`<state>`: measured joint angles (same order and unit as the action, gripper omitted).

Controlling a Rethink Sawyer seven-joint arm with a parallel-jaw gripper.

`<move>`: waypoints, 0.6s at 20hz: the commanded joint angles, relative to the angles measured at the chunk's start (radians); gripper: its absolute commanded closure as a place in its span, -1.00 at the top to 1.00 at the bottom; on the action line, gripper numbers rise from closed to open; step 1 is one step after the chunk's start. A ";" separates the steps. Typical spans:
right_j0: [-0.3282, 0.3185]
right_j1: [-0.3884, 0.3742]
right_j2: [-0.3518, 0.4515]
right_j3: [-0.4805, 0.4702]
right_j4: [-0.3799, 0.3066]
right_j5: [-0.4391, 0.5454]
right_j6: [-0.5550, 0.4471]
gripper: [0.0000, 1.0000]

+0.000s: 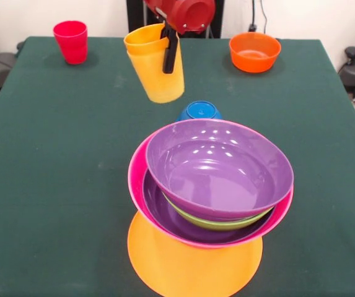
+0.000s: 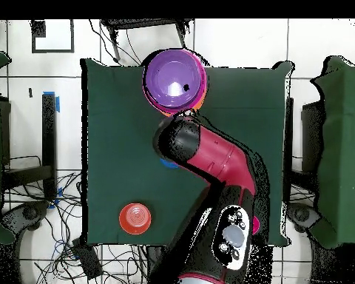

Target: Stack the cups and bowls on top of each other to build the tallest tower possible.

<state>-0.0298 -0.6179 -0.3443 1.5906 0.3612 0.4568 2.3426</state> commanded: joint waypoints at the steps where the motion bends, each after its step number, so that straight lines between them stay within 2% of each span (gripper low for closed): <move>1: -0.034 -0.002 0.155 0.130 -0.107 -0.073 -0.053 -1.00; 12: -0.118 0.109 0.189 0.168 -0.213 -0.198 -0.023 -1.00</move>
<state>-0.1142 -0.5864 -0.2810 1.6905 0.2391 0.3430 2.3426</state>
